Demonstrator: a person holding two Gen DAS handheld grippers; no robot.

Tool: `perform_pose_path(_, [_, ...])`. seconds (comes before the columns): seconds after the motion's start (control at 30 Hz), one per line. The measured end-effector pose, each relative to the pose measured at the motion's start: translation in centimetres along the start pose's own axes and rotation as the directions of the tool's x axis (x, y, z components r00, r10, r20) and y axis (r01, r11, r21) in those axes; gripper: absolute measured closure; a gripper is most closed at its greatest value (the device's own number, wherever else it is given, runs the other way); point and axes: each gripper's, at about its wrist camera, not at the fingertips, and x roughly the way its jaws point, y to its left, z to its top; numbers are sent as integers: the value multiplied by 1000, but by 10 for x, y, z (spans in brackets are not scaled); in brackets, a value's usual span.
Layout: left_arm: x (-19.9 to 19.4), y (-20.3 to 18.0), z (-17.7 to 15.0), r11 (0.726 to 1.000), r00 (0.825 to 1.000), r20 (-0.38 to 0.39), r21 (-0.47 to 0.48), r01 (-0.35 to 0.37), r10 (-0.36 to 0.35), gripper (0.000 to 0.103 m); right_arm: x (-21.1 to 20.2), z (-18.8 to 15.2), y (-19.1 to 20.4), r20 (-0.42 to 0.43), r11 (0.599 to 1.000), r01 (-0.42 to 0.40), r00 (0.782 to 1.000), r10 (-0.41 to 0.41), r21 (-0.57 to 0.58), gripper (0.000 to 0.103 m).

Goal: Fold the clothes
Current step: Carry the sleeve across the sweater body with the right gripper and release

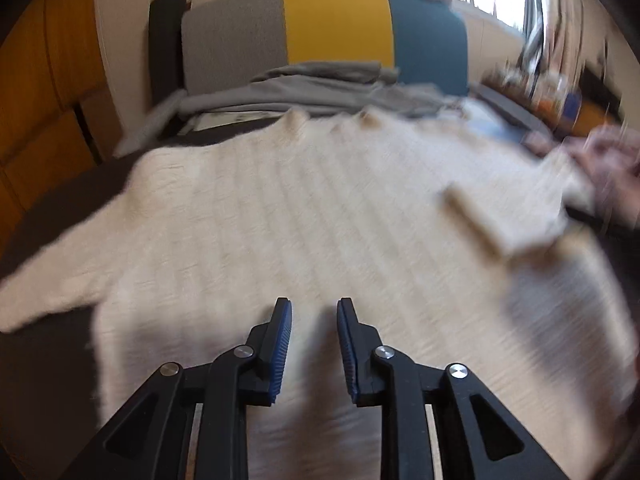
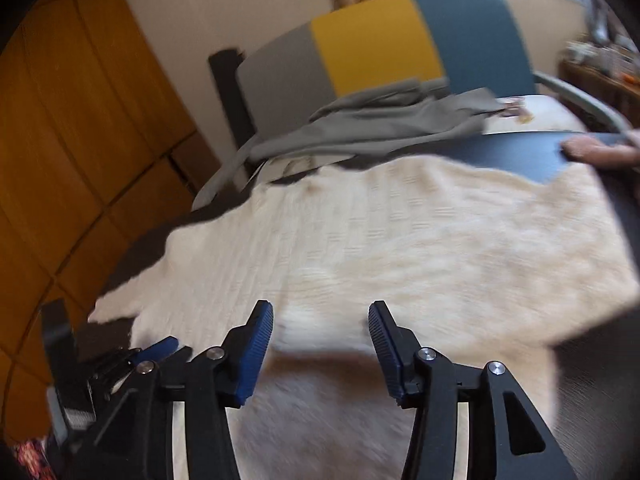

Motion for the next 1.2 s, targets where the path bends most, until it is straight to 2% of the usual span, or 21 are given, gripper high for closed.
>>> perform_pose_path(0.1, [-2, -18, 25, 987, 991, 12, -83, 136, -136, 78, -3, -17, -21, -6, 998, 51, 999, -51, 21, 58])
perform_pose_path(0.13, [2, -28, 32, 981, 985, 3, -89, 171, -171, 76, -3, -20, -29, -6, 998, 54, 999, -54, 45, 59])
perform_pose_path(0.2, [15, -51, 44, 970, 973, -34, -83, 227, -230, 71, -1, -25, -43, -4, 994, 49, 999, -49, 103, 68])
perform_pose_path(0.23, [24, -62, 48, 967, 967, -62, -77, 241, -246, 70, 0, -26, -45, -2, 993, 49, 999, -49, 110, 69])
perform_pose_path(0.33, [53, -84, 51, 977, 963, -169, -61, 204, -211, 68, 1, -28, -47, 3, 993, 50, 999, -50, 110, 68])
perform_pose_path(0.47, [56, -97, 50, 983, 974, -134, -64, 174, -181, 68, 3, -26, -50, 13, 990, 12, 1000, -14, 138, 68])
perform_pose_path(0.53, [56, -99, 50, 984, 978, -120, -84, 158, -168, 76, 2, -26, -52, 16, 989, -3, 1000, 0, 151, 68])
perform_pose_path(0.6, [56, -97, 53, 974, 970, -121, -112, 196, -209, 95, 2, -26, -52, 19, 988, -5, 1000, 3, 152, 68])
perform_pose_path(0.67, [53, -97, 59, 966, 964, -116, -123, 227, -241, 96, 0, -25, -51, 20, 988, -6, 1000, 3, 152, 68])
perform_pose_path(0.87, [7, -88, 106, 958, 964, 32, -110, 265, -263, 97, -4, -26, -56, 28, 985, -35, 999, 31, 171, 67])
perform_pose_path(1.03, [-28, -55, 142, 966, 966, 124, -97, 239, -226, 97, -11, -19, -63, 25, 978, -54, 998, 50, 201, 67])
perform_pose_path(1.07, [-30, -47, 146, 969, 968, 129, -98, 228, -215, 97, -13, -17, -64, 20, 977, -52, 999, 49, 205, 70])
perform_pose_path(1.17, [-30, -22, 147, 979, 978, 120, -97, 181, -169, 97, -5, -3, -67, -26, 986, -15, 999, 19, 168, 86])
perform_pose_path(1.2, [-29, -12, 143, 981, 982, 114, -101, 163, -152, 97, -2, 2, -69, -36, 987, -7, 999, 13, 162, 88])
